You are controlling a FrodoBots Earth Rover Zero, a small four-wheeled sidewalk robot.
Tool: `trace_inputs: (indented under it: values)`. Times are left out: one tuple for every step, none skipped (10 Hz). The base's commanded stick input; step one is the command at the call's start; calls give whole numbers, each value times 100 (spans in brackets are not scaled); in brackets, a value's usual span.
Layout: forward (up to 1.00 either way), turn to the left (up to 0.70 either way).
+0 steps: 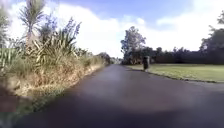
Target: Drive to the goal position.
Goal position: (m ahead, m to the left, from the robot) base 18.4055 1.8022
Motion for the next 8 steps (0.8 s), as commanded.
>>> trace_inputs:
  values:
    - [100,0]
    - [100,0]
    - [100,0]
    - [100,0]
    - [100,0]
    - [100,0]
    - [100,0]
    - [100,0]
